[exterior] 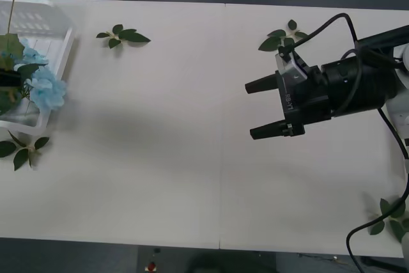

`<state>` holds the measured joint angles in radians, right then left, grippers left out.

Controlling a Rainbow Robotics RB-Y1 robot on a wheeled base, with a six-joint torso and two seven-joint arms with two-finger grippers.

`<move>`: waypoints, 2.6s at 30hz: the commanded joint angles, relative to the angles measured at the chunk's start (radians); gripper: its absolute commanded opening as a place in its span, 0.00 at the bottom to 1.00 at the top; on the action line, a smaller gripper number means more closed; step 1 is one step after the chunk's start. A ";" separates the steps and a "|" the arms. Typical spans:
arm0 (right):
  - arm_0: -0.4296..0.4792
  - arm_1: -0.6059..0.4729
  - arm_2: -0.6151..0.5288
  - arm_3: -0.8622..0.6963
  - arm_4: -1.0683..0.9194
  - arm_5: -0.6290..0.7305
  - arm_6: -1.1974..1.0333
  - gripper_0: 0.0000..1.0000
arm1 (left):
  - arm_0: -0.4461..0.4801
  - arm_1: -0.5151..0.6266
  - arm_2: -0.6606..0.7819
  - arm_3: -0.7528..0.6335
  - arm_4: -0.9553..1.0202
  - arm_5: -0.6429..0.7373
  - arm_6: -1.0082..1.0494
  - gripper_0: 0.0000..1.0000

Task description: Put the red flowers into the right box and the blue flowers into the left box

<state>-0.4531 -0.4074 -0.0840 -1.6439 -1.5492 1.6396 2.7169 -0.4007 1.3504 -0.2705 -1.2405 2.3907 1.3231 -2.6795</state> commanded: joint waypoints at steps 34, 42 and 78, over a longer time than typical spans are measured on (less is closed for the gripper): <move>0.022 0.073 0.067 -0.019 0.004 0.071 -0.012 1.00 | -0.208 -0.277 0.002 0.667 -1.019 -0.622 0.090 0.05; 0.108 0.051 0.075 -0.114 -0.009 0.065 -0.012 1.00 | -0.208 -0.294 0.002 0.679 -1.032 -0.657 0.104 0.69; 0.154 0.012 0.181 -0.163 -0.026 -0.201 -0.012 1.00 | -0.021 -0.294 0.556 0.118 -0.631 0.019 0.069 0.88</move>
<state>-0.2949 -0.3454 0.0660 -1.7663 -1.5517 1.4866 2.7169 -0.5151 1.1388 0.1829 -1.0071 1.7697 1.3085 -2.6147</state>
